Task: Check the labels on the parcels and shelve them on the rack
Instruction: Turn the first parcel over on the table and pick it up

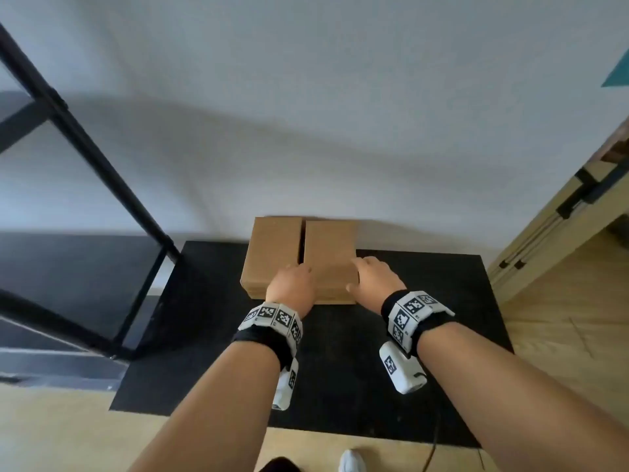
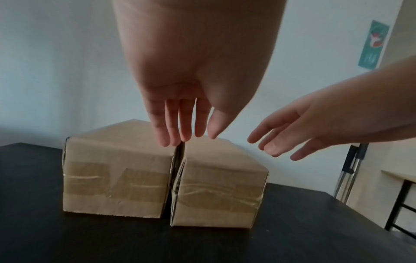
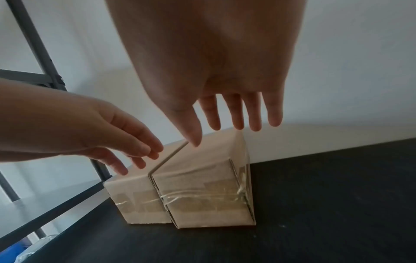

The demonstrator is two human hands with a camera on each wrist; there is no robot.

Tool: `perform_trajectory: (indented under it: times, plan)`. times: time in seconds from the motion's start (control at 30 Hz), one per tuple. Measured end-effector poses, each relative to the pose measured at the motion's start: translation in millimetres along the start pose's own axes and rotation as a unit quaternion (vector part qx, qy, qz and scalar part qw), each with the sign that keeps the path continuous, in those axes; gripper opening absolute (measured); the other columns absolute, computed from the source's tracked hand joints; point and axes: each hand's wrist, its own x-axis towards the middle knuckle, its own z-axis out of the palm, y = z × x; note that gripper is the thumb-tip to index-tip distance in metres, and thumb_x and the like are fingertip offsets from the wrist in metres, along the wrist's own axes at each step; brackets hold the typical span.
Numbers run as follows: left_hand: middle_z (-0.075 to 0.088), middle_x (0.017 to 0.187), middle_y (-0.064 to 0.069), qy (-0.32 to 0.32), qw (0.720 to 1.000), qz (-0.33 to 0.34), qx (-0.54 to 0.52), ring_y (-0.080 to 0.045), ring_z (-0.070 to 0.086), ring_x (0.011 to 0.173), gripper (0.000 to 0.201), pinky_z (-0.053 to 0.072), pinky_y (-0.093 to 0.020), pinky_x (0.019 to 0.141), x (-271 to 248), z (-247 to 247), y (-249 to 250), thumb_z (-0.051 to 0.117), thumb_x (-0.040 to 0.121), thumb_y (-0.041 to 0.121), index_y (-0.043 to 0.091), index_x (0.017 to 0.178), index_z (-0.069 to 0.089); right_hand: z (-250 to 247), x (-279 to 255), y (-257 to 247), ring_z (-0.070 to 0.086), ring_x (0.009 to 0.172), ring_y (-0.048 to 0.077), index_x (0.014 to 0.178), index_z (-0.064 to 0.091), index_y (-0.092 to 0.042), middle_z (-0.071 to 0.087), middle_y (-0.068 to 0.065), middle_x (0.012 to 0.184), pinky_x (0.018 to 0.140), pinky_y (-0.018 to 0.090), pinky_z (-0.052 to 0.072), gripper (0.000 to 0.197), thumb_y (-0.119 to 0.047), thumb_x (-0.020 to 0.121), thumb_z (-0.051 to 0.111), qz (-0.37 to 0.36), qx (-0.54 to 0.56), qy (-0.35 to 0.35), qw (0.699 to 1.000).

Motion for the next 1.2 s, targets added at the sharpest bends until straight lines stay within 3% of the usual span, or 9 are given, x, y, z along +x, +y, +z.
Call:
perform_trajectory:
  times: [0.17, 0.4, 0.6, 0.67, 0.77, 0.93, 1.07, 1.2]
  plan:
    - [0.062, 0.122, -0.011, -0.012, 0.999, -0.04, -0.017, -0.028, 0.057, 0.112, 0.028, 0.049, -0.037, 0.093, 21.6, 16.2, -1.0, 0.041, 0.101, 0.014, 0.007, 0.121, 0.06, 12.1, 14.3, 8.5, 0.048, 0.124, 0.032, 0.144, 0.042, -0.015, 0.048, 0.013, 0.138, 0.099, 0.045, 0.045, 0.053, -0.028, 0.093, 0.051, 0.019, 0.02, -0.022, 0.999]
    - [0.063, 0.108, -0.013, 0.05, 0.988, -0.087, -0.114, -0.031, 0.057, 0.103, 0.028, 0.049, -0.04, 0.083, 25.7, 32.6, 2.8, 0.037, 0.095, 0.006, 0.007, 0.109, 0.062, 19.8, 16.0, 9.6, 0.052, 0.123, 0.03, 0.145, 0.041, -0.013, 0.05, 0.013, 0.139, 0.1, 0.041, 0.045, 0.054, -0.027, 0.095, 0.053, 0.039, 0.083, 0.0, 0.996]
    - [0.066, 0.118, -0.012, 0.081, 0.984, -0.069, -0.145, -0.03, 0.056, 0.114, 0.039, 0.048, -0.04, 0.093, 5.4, 53.4, 6.6, 0.038, 0.1, 0.009, 0.01, 0.131, 0.062, 25.9, 1.3, 15.4, 0.063, 0.102, 0.029, 0.139, 0.046, -0.017, 0.053, 0.01, 0.131, 0.083, 0.036, 0.051, 0.045, -0.027, 0.096, 0.053, 0.083, 0.127, 0.048, 0.987]
    - [0.065, 0.121, -0.011, 0.089, 0.979, -0.065, -0.17, -0.029, 0.056, 0.116, 0.038, 0.047, -0.039, 0.097, -1.3, 57.8, 7.5, 0.039, 0.101, 0.01, 0.009, 0.13, 0.063, 29.0, -6.5, 18.5, 0.065, 0.096, 0.029, 0.14, 0.044, -0.02, 0.052, 0.01, 0.129, 0.079, 0.036, 0.052, 0.046, -0.027, 0.096, 0.053, 0.091, 0.133, 0.061, 0.985]
    - [0.06, 0.125, -0.012, 0.099, 0.967, -0.077, -0.222, -0.029, 0.055, 0.118, 0.033, 0.046, -0.035, 0.098, -12.1, 60.9, 12.6, 0.042, 0.1, 0.008, 0.008, 0.124, 0.066, 36.7, -16.5, 19.4, 0.064, 0.1, 0.031, 0.145, 0.04, -0.023, 0.052, 0.012, 0.13, 0.082, 0.039, 0.053, 0.051, -0.026, 0.096, 0.053, 0.094, 0.152, 0.063, 0.982]
    - [0.054, 0.136, -0.009, 0.097, 0.934, -0.146, -0.312, -0.022, 0.056, 0.116, 0.035, 0.043, -0.027, 0.087, -20.8, 58.9, 16.0, 0.044, 0.101, 0.008, 0.009, 0.135, 0.053, 48.0, -29.7, 18.8, 0.063, 0.103, 0.03, 0.149, 0.035, -0.019, 0.047, 0.012, 0.134, 0.086, 0.041, 0.053, 0.056, -0.023, 0.096, 0.054, 0.086, 0.167, 0.067, 0.98]
    - [0.057, 0.141, -0.011, 0.026, 0.94, -0.154, -0.302, -0.028, 0.056, 0.126, 0.043, 0.045, -0.033, 0.096, -20.8, 63.1, 4.9, 0.039, 0.103, 0.013, 0.012, 0.145, 0.05, 45.0, -28.4, 21.4, 0.063, 0.106, 0.031, 0.149, 0.036, -0.023, 0.046, 0.011, 0.139, 0.083, 0.037, 0.052, 0.056, -0.024, 0.096, 0.054, 0.09, 0.168, 0.057, 0.98]
    - [0.062, 0.135, -0.007, 0.055, 0.934, -0.137, -0.326, -0.026, 0.06, 0.12, 0.045, 0.049, -0.031, 0.091, -27.4, 66.0, 1.1, 0.039, 0.1, 0.009, 0.016, 0.14, 0.056, 43.4, -29.9, 20.9, 0.062, 0.106, 0.031, 0.148, 0.035, -0.022, 0.047, 0.011, 0.137, 0.079, 0.033, 0.049, 0.057, -0.026, 0.095, 0.054, 0.103, 0.172, 0.043, 0.979]
